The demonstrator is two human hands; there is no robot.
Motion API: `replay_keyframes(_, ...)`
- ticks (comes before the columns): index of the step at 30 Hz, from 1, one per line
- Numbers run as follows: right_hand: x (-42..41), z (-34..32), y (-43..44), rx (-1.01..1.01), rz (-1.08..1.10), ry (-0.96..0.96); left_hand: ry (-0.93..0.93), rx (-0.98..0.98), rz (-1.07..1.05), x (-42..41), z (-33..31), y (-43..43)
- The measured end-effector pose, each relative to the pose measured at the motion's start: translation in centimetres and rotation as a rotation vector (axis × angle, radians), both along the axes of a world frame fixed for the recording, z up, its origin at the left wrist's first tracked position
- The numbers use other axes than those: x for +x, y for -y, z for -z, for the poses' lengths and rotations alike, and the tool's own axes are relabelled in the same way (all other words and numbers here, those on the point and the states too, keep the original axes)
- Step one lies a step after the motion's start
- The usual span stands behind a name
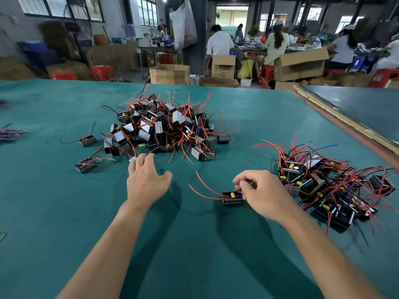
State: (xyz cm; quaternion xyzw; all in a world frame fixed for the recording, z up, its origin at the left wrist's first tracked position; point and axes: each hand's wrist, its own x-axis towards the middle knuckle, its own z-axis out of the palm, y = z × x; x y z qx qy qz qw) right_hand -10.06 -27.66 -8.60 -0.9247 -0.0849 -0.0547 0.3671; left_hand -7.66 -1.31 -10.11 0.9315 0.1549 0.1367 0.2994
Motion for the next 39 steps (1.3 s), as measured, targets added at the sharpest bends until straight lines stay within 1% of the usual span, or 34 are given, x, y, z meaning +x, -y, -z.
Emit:
replay_keyframes(2, 0.1, 0.0, 0.0, 0.004, 0.018, -0.006, -0.051, 0.086, 0.020, 0.2, 0.2, -0.3)
replay_keyframes(3, 0.0, 0.0, 0.0, 0.000, 0.014, -0.003, -0.063, 0.095, 0.008, 0.2, 0.2, -0.4)
replay_keyframes(5, -0.1, -0.1, 0.0, -0.007, -0.005, 0.006, -0.055, 0.077, -0.050, 0.1, 0.0, -0.5)
replay_keyframes(8, -0.3, -0.1, -0.1, -0.005, -0.001, 0.042, 0.017, 0.035, -0.107, 0.1, -0.3, -0.5)
replay_keyframes(11, -0.5, -0.3, -0.2, -0.028, 0.052, 0.078, 0.076, -0.078, -0.120, 0.1, -0.5, -0.5)
replay_keyframes(14, -0.5, -0.6, -0.3, 0.023, 0.107, 0.126, 0.090, -0.094, -0.132, -0.1, -0.5, -0.3)
replay_keyframes(16, -0.6, -0.7, -0.4, 0.066, 0.110, 0.101, 0.113, -0.095, -0.132, -0.2, -0.4, -0.2)
replay_keyframes(19, -0.6, -0.7, -0.3, 0.053, 0.098, 0.065, 0.112, -0.112, -0.115, -0.2, -0.7, 0.0)
replay_keyframes(21, -0.5, -0.8, -0.1, 0.028, 0.113, 0.049, 0.094, -0.202, -0.082, -0.1, -1.0, 0.1)
replay_keyframes(23, -0.4, -0.8, 0.3, -0.028, 0.152, -0.016, 0.096, -0.265, -0.025, -0.1, -1.1, 0.2)
replay_keyframes(25, -0.2, -1.0, 0.6, -0.075, 0.183, -0.108, 0.085, -0.238, 0.057, -0.2, -1.1, 0.6)
replay_keyframes(28, -0.1, -0.7, 0.8, -0.011, 0.152, -0.174, 0.034, -0.172, 0.112, -0.5, -0.9, 1.2)
replay_keyframes(32, 0.0, -0.4, 0.6, 0.013, 0.102, -0.135, -0.024, -0.049, 0.185, -0.9, -0.9, 2.0)
replay_keyframes(36, 0.0, -0.3, 0.5, 0.056, 0.090, -0.079, -0.024, -0.072, 0.283, -1.3, -1.0, 3.2)
replay_keyframes(38, 0.0, -0.3, 0.5, 0.072, 0.092, -0.048, -0.002, -0.078, 0.236, -1.4, -1.2, 3.5)
replay_keyframes(39, 0.0, -0.4, 0.5, 0.094, 0.095, -0.036, 0.008, -0.074, 0.172, -1.4, -1.3, 3.3)
